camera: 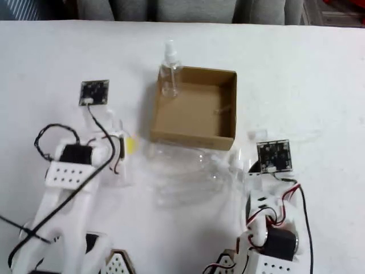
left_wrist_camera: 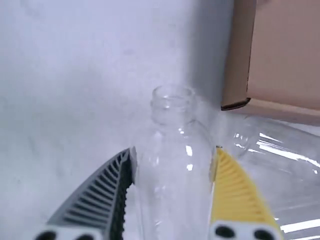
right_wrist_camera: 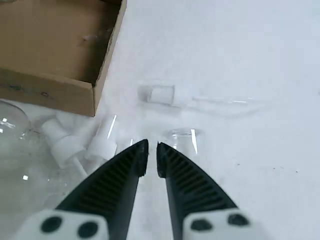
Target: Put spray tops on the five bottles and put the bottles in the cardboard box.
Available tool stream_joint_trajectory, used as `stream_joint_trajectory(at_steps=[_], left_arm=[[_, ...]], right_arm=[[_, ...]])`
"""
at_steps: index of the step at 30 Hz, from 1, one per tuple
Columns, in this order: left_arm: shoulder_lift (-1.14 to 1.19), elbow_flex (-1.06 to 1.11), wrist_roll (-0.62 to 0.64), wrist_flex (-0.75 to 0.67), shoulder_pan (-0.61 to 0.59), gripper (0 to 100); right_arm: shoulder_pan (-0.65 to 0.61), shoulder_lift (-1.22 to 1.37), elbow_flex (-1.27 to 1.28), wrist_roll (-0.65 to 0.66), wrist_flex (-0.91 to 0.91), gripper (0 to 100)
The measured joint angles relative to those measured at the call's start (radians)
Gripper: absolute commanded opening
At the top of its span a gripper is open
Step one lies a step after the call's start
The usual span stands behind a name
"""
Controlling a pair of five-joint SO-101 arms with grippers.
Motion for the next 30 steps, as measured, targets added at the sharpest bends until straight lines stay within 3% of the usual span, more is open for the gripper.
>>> stream_joint_trajectory(at_steps=[12, 16, 22, 26, 30], left_arm=[[-0.018, 0.018, 0.000, -0.037, -0.029, 2], [-0.018, 0.018, 0.000, -0.037, -0.048, 2], [-0.025, 0.037, 0.000, -0.037, -0.054, 2], [-0.026, 0.055, 0.000, -0.083, -0.055, 2], [-0.026, 0.055, 0.000, -0.092, -0.055, 2]], right_arm=[[0.052, 0.760, -0.477, 0.000, 0.031, 1.5], [0.089, 1.002, -0.651, -0.002, 0.140, 1.6], [-0.051, 1.185, -0.778, 0.000, 0.377, 1.9], [-0.123, 1.200, -0.789, -0.028, 0.387, 3.6], [-0.184, 1.200, -0.740, -0.046, 0.301, 12.5]])
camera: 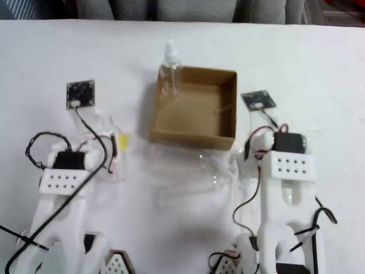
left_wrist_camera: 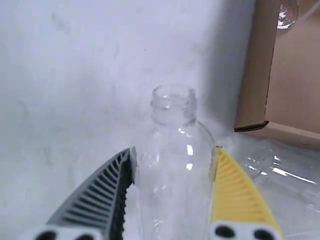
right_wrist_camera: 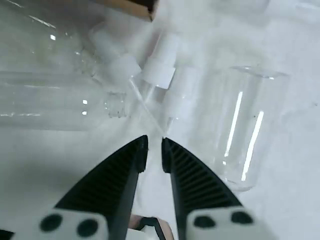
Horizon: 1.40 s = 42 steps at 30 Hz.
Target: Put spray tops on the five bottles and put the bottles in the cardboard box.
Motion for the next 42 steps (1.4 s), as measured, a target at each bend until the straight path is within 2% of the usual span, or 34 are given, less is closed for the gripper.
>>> stream_joint_trajectory(at_steps=[5, 10, 17, 25, 30, 34, 42], left_arm=[[0.000, 0.000, 0.000, 0.000, 0.000, 2], [0.000, 0.000, 0.000, 0.000, 0.000, 2], [0.000, 0.000, 0.000, 0.000, 0.000, 2], [0.000, 0.000, 0.000, 0.000, 0.000, 2], [0.000, 0.000, 0.000, 0.000, 0.000, 2], [0.000, 0.000, 0.000, 0.000, 0.000, 2], [0.000, 0.000, 0.000, 0.000, 0.000, 2]], right_arm=[[-0.052, 0.000, 0.141, -0.026, -0.164, 10.1], [-0.063, 0.000, 0.170, -0.100, -0.285, 8.4], [-0.094, 0.028, 0.170, -0.115, -0.324, 8.2], [-0.087, 0.210, 0.170, -0.115, -0.405, 8.4], [-0.084, 0.216, 0.170, -0.115, -0.423, 8.7], [-0.086, 0.216, 0.170, -0.115, -0.423, 12.7], [-0.044, 0.230, 0.169, -0.118, -0.457, 10.6]])
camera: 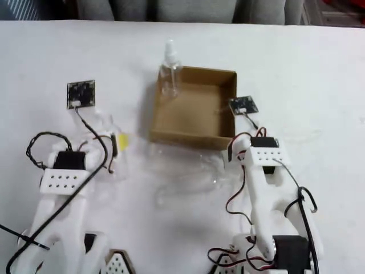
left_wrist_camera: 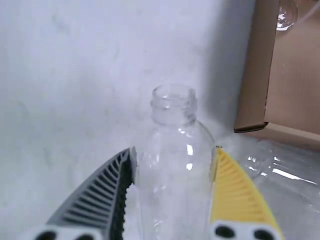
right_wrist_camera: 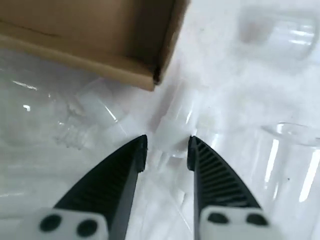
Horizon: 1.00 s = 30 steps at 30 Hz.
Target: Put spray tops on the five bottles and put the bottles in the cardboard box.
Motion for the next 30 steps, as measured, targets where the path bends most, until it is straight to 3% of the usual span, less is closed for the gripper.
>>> stream_joint_trajectory(at_steps=[23, 27, 30], left_arm=[[0.000, 0.000, 0.000, 0.000, 0.000, 2], [0.000, 0.000, 0.000, 0.000, 0.000, 2], [0.000, 0.000, 0.000, 0.000, 0.000, 2]], right_arm=[[0.014, 0.137, 0.000, 0.000, -0.115, 10.4], [0.015, 0.137, 0.000, 0.000, -0.115, 0.6], [0.015, 0.137, 0.000, 0.000, -0.115, 1.5]])
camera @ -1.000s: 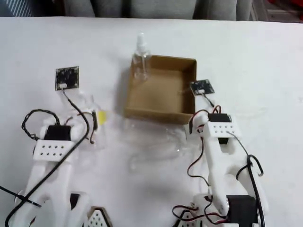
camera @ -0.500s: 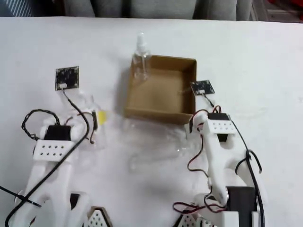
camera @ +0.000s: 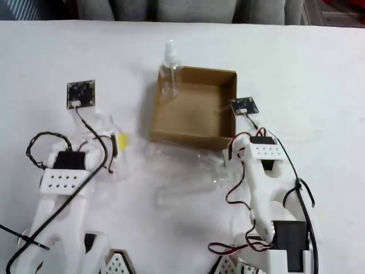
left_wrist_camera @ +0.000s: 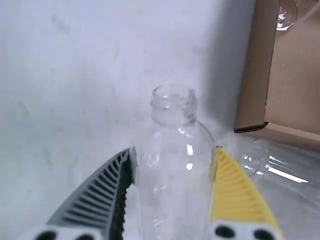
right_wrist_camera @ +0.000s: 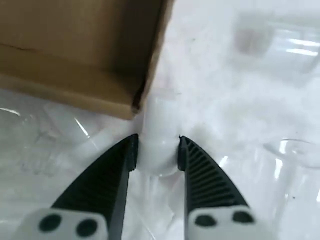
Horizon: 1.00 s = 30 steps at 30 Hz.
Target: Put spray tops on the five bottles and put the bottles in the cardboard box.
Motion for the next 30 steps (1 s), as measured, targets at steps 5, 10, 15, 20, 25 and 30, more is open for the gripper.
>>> stream_joint_trajectory(at_steps=[5, 10, 15, 20, 25, 30], left_arm=[[0.000, 0.000, 0.000, 0.000, 0.000, 2], [0.000, 0.000, 0.000, 0.000, 0.063, 2], [-0.147, -0.014, 0.000, 0.049, 0.124, 2], [-0.413, -0.009, 0.000, 0.129, 0.241, 2], [-0.689, 0.075, 0.000, 0.132, 0.336, 2], [-0.914, 0.097, 0.000, 0.132, 0.394, 2]], right_arm=[[0.015, -0.008, -0.035, 0.000, 0.046, 1.5], [0.075, -0.140, -0.140, 0.000, 0.259, 1.5], [0.106, -0.365, -0.209, 0.014, 0.480, 1.5], [0.110, -0.605, -0.138, 0.023, 0.557, 1.5], [0.150, -0.779, -0.083, 0.155, 0.514, 1.5], [0.137, -0.907, -0.084, 0.342, 0.509, 1.5]])
